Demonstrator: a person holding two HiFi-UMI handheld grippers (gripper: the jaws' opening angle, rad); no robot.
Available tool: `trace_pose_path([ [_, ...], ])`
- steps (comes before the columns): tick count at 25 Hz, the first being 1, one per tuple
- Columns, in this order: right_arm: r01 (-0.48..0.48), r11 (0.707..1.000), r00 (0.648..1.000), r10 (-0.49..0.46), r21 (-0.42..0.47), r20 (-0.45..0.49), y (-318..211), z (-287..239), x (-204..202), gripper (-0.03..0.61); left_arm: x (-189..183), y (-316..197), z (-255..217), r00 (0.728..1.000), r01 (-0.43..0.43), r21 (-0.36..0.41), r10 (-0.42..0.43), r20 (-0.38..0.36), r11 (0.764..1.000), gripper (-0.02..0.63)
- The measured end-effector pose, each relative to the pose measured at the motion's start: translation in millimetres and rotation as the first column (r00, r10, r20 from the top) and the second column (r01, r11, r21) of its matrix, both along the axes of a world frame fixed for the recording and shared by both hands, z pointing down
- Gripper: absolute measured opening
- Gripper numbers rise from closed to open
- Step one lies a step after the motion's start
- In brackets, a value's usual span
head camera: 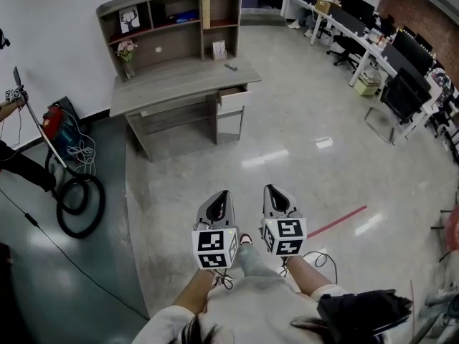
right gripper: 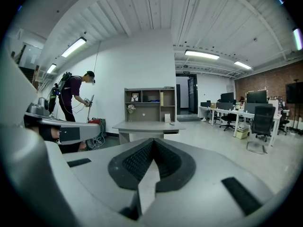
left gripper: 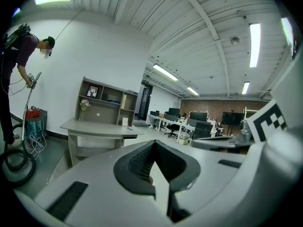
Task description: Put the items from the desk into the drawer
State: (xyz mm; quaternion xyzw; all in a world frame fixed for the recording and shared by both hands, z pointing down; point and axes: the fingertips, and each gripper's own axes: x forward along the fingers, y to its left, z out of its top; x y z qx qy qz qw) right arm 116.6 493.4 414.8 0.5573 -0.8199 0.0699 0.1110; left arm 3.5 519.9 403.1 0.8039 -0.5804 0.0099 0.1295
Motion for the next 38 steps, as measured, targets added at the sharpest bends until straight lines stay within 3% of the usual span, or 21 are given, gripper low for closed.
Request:
trace_pose_path([
  [14,0.026,1.000,1.000,-0.026,0.011,0.012,-118,-11,-3,-0.001,9,-116,-10,0.999,-0.012,0.009,0.011,0.031,1.000,-0.002],
  [21,0.025,1.000,1.000,-0.025,-0.004,0.005,-172,-9,17,-0.002,28,-169,-7,0.999,-0.028,-0.006,0.028,0.033,1.000,-0.002],
  [28,0.046,0.999,0.999,-0.046,-0.023,0.019,-213,-5,28,0.000,47,-211,-3,1.000,-0.027,-0.030,0.027,0.011,0.999,-0.002],
  [38,0.094,0.995,0.996,-0.094,-0.024,0.002,-254,2,43,0.000,70,-255,0,0.999,-0.005,-0.040,0.007,0.035,0.999,-0.002],
])
